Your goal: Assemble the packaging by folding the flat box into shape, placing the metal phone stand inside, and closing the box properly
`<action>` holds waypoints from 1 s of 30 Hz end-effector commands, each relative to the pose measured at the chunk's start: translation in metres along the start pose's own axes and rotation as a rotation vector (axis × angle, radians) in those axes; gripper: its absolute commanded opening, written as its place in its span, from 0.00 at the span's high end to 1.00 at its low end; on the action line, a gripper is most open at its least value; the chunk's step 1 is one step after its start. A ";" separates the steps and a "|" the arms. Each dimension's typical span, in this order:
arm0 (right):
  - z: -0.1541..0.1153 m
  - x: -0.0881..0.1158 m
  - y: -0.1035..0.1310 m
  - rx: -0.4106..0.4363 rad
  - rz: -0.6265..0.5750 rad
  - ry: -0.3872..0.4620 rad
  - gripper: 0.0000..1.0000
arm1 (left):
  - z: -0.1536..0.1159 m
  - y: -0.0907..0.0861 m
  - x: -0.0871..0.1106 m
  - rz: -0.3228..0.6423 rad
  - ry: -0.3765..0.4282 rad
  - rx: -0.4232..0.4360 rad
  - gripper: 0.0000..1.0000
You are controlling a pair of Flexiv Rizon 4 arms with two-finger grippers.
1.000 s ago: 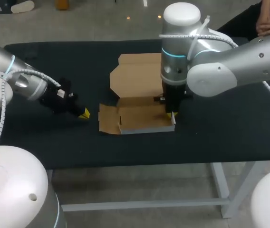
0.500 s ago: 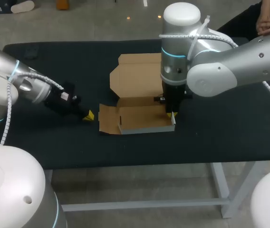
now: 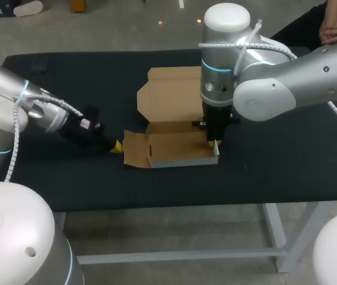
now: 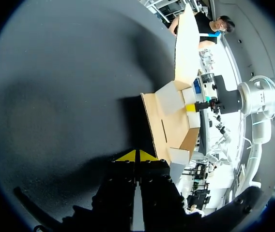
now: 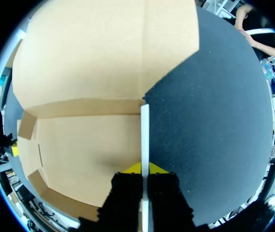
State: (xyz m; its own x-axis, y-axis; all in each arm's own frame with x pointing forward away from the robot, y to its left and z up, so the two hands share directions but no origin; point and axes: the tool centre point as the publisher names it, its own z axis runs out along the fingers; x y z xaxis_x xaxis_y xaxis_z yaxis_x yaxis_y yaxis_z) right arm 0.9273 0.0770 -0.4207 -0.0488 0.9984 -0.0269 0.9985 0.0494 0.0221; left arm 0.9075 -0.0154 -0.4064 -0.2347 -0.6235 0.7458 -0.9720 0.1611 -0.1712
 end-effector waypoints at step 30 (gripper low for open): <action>0.000 0.001 0.001 0.004 0.000 -0.003 1.00 | 0.013 -0.018 0.039 0.042 0.068 0.003 1.00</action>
State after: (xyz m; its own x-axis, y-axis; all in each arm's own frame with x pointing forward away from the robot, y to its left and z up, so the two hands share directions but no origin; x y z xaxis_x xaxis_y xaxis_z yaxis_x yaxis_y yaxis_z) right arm 0.9272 0.0770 -0.4208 -0.0488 0.9984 -0.0270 0.9985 0.0494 0.0220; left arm 0.9156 -0.0529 -0.3831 -0.2740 -0.5635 0.7793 -0.9614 0.1826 -0.2060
